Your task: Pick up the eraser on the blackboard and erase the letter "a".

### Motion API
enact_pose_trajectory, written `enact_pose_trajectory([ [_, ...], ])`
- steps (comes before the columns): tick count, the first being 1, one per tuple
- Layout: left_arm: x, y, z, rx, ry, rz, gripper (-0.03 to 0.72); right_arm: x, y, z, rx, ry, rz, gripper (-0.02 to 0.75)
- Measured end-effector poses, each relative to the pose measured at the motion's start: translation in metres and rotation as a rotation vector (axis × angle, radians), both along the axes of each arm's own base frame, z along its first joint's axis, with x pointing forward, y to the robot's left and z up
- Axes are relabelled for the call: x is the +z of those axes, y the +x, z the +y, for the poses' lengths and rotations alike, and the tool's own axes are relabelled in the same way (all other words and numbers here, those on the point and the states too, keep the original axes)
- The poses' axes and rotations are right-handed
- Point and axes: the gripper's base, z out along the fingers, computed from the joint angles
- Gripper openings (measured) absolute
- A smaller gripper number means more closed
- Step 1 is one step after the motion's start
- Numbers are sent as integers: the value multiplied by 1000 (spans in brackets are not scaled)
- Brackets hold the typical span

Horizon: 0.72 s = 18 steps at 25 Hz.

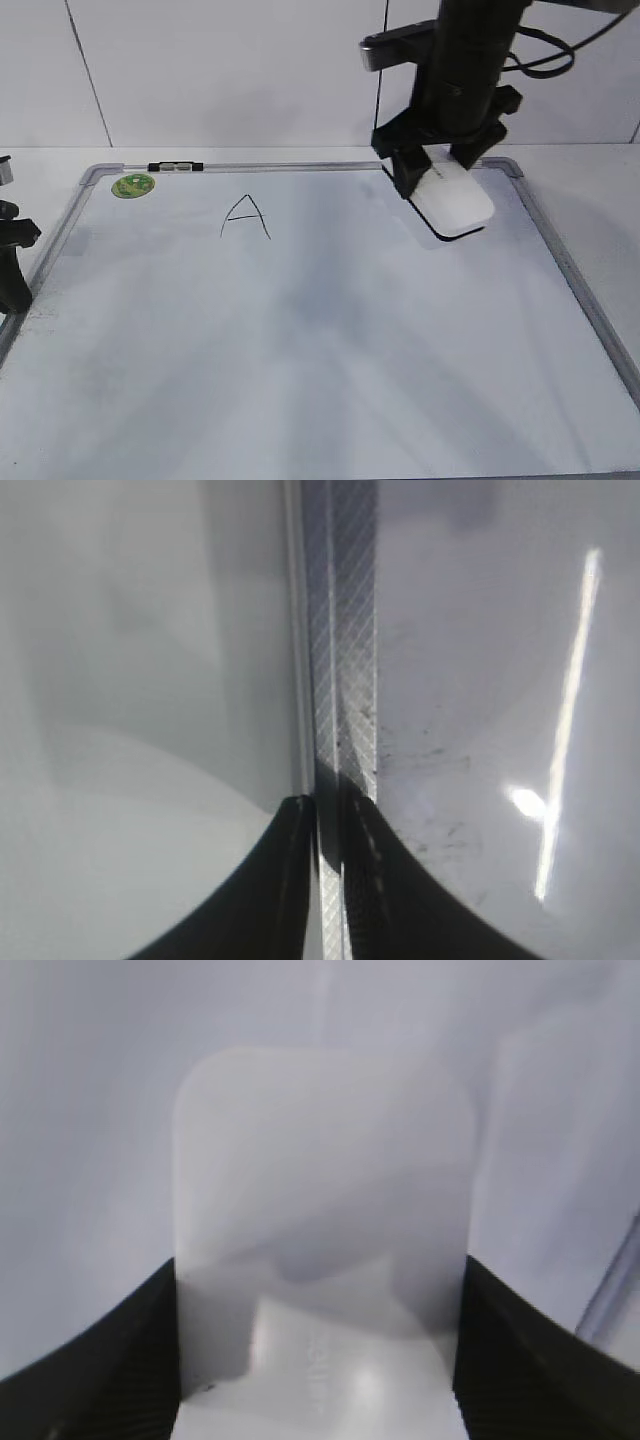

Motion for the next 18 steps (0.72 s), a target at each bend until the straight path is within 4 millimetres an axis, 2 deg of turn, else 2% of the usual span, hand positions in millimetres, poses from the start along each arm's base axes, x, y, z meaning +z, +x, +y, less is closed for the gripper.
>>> enact_pose_trajectory([
  [6, 0, 0, 0, 0, 0, 0, 87, -17, -4, -52, -142, -24, 85, 539],
  [9, 0, 0, 0, 0, 0, 0, 87, -23, -8, -70, -204, -32, 114, 539],
  [14, 0, 0, 0, 0, 0, 0, 87, -40, -19, -86, -269, -48, 182, 539],
  [18, 0, 0, 0, 0, 0, 0, 88, -58, -28, -89, -297, -60, 227, 539],
])
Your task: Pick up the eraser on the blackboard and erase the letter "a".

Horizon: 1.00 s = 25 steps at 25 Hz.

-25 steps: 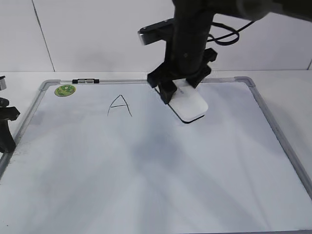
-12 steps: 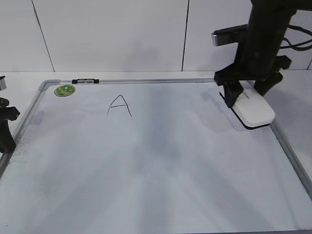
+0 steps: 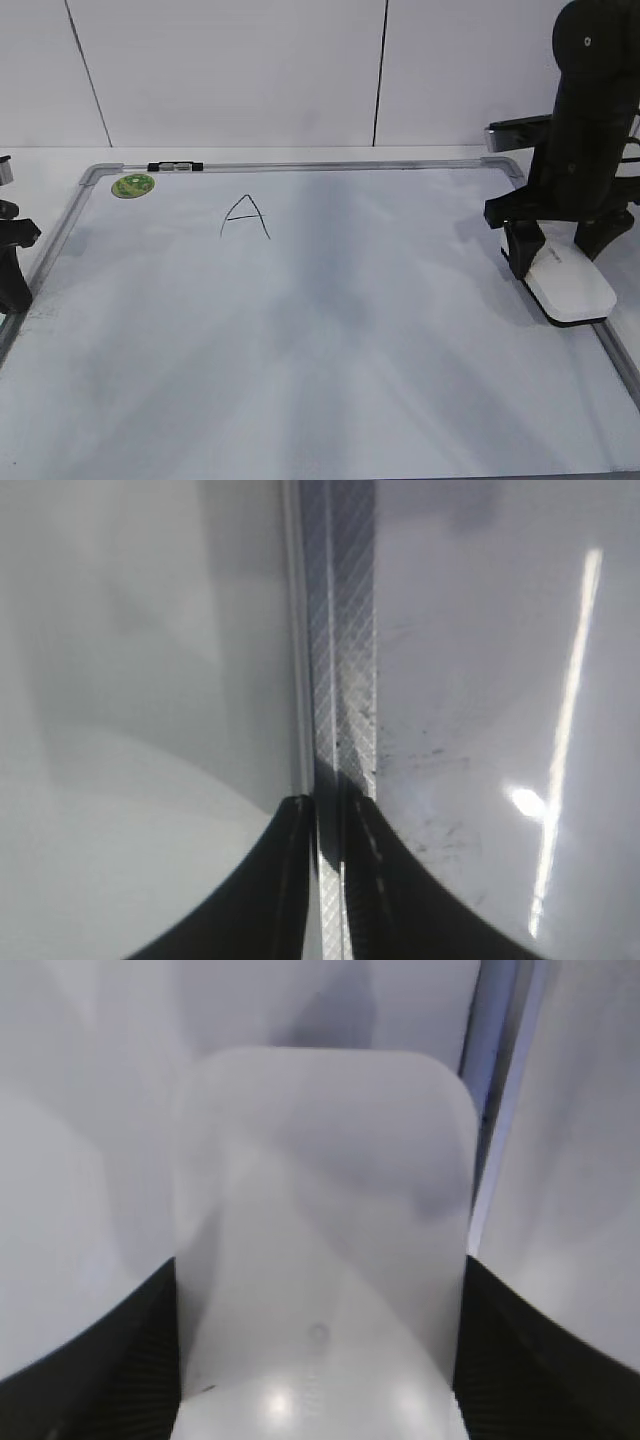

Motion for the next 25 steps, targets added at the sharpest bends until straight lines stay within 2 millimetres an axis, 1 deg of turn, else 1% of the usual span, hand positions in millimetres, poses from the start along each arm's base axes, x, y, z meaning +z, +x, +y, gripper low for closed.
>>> enact_pose_trajectory([
  [2, 0, 0, 0, 0, 0, 0, 88, -6, -1, -2, -27, 4, -6, 539],
  [5, 0, 0, 0, 1, -1, 0, 89, -10, 0, -8, -49, 10, -26, 539],
  [11, 0, 0, 0, 1, -1, 0, 89, -10, 5, -12, -53, 8, -68, 539],
  [25, 0, 0, 0, 2, -3, 0, 89, -10, 6, -13, -45, -4, -80, 539],
])
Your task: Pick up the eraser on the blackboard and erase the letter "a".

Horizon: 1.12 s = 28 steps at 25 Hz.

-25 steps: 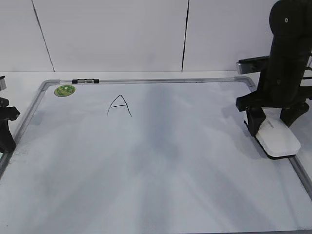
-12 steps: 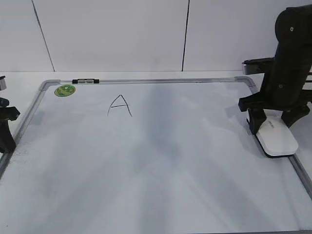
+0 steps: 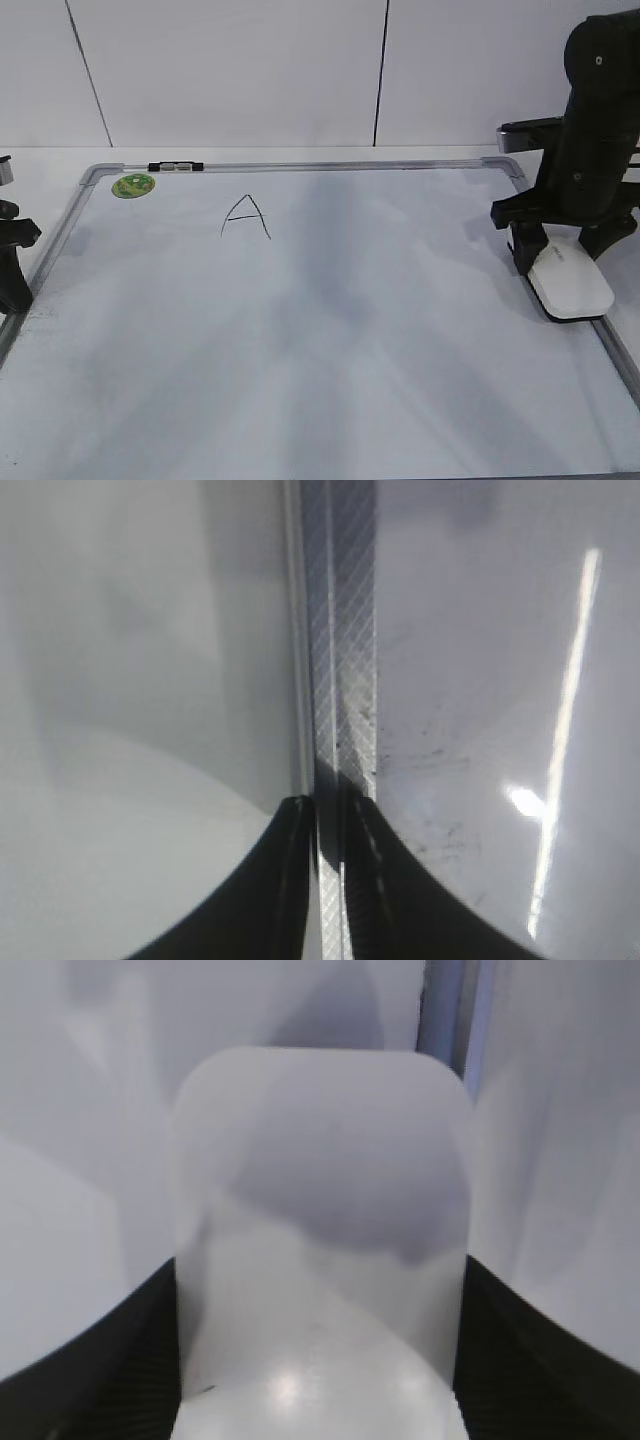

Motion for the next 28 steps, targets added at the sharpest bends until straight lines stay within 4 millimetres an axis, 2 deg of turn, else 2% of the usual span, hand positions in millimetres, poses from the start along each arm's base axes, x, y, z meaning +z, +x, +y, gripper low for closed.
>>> enact_pose_trajectory([
  [15, 0, 0, 0, 0, 0, 0, 89, 0, 5, 1, 6, 13, -58, 540],
  [28, 0, 0, 0, 0, 0, 0, 99, -1, 6, 2, 0, 20, -55, 596],
])
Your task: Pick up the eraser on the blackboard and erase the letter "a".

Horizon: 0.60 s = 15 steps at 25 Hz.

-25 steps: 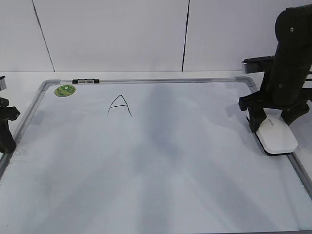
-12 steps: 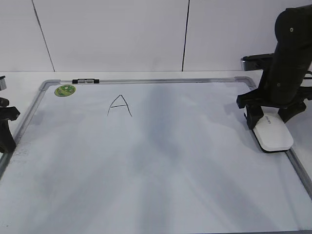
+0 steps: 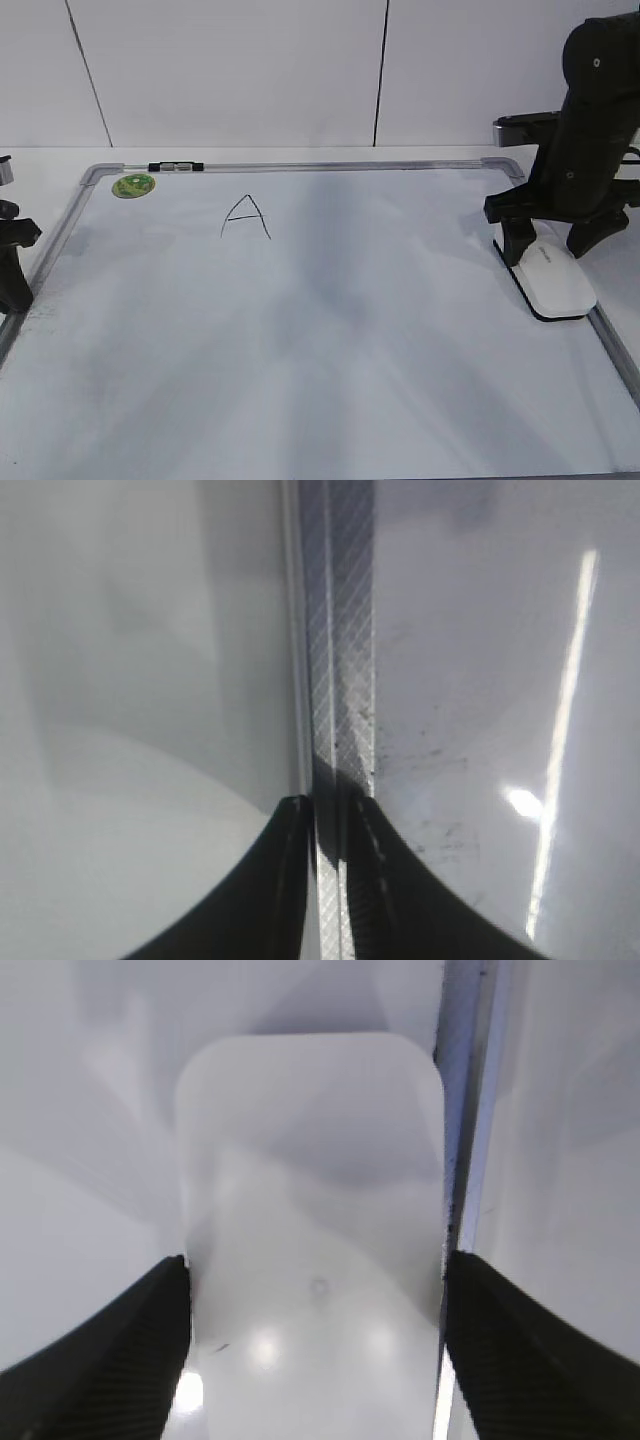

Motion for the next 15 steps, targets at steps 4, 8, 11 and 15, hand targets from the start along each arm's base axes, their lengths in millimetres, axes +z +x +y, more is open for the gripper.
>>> enact_pose_trajectory([
  [4, 0, 0, 0, 1, -2, 0, 116, 5, 1, -1, -3, -10, 6, 596],
  [8, 1, 0, 0, 1, -4, 1, 146, 18, 4, -3, -2, -41, 16, 596],
  [11, 7, 4, 0, -5, -8, -7, 199, 24, 5, -4, 3, -58, 25, 596],
  [15, 24, 15, 0, -23, -17, -32, 262, 25, 3, -5, 12, -67, 49, 596],
])
